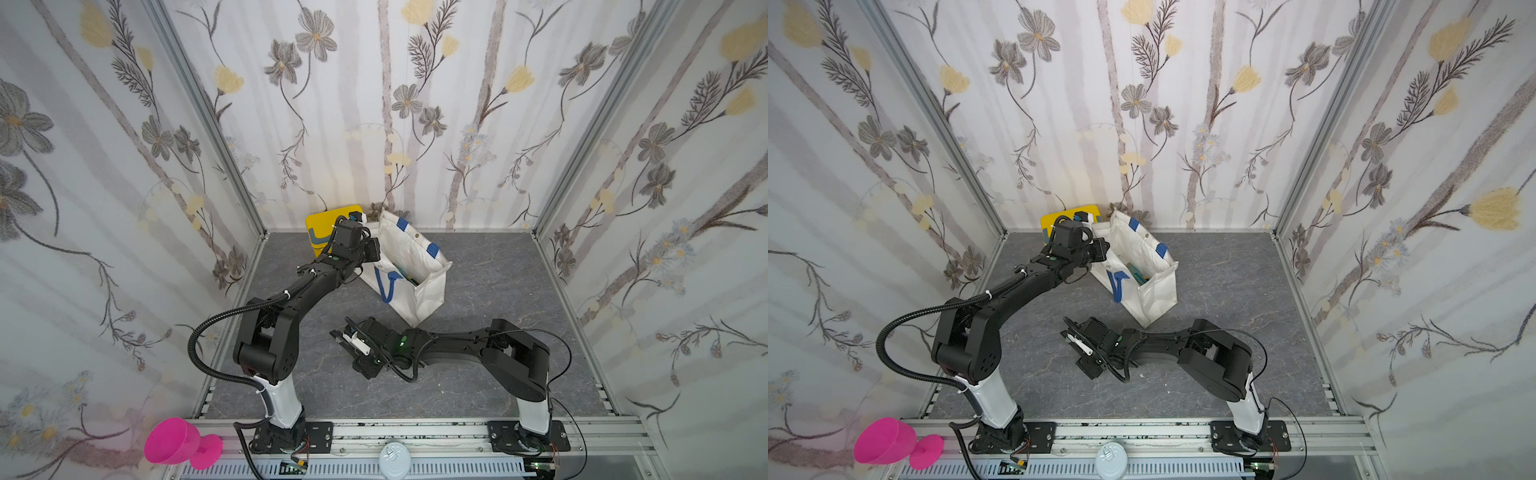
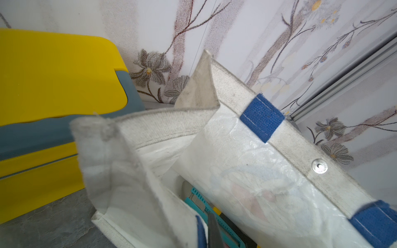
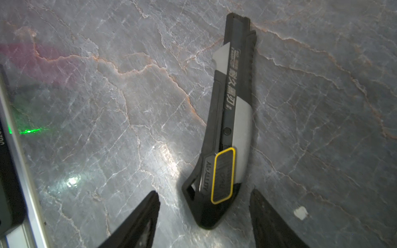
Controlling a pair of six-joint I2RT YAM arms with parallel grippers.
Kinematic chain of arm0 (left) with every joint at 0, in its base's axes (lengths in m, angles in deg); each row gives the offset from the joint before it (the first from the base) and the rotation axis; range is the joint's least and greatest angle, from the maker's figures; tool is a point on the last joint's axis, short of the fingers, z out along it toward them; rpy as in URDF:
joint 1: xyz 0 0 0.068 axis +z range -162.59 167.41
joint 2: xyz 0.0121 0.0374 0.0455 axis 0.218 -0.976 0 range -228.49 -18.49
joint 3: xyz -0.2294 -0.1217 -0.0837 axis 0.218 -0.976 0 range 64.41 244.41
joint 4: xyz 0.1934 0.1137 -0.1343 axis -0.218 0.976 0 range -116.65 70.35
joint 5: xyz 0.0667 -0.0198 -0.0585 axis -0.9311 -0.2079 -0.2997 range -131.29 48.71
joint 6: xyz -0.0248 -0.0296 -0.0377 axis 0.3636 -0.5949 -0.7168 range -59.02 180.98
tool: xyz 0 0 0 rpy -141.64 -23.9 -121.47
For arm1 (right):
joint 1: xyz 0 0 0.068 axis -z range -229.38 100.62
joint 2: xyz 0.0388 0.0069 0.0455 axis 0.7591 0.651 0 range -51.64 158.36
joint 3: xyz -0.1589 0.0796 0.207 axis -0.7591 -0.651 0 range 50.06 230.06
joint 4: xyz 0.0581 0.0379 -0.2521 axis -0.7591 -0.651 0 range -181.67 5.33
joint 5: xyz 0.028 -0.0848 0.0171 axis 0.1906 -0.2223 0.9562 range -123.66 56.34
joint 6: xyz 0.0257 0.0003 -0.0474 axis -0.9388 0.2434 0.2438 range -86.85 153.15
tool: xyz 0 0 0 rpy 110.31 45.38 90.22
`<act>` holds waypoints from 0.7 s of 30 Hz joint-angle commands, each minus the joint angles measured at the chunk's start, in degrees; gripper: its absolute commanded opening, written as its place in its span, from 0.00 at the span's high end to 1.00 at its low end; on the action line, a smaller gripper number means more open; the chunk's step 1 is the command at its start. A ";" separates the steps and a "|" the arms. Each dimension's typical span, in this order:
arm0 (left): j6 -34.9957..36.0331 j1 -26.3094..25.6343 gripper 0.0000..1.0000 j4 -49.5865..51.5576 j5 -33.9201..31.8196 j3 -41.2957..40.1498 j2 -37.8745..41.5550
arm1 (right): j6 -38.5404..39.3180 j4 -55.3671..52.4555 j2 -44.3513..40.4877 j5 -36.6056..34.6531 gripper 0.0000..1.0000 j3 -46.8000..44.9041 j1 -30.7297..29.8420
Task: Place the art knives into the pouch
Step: Pick up the utility knife at the center of the board.
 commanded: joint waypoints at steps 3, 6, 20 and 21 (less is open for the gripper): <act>0.69 0.20 1.00 -1.42 0.73 0.01 0.62 | -0.62 -1.60 1.40 -1.63 0.34 1.56 -0.12; 0.59 0.20 1.00 -1.33 0.73 0.02 0.64 | -0.54 -1.79 1.85 -1.29 0.37 2.16 -0.20; 0.61 0.29 1.00 -1.24 0.79 0.11 0.67 | -0.70 -3.70 4.32 -3.68 0.40 4.64 -0.19; 0.61 0.30 1.00 -1.24 0.82 0.10 0.71 | -0.75 -3.84 4.58 -3.83 0.42 4.97 -0.14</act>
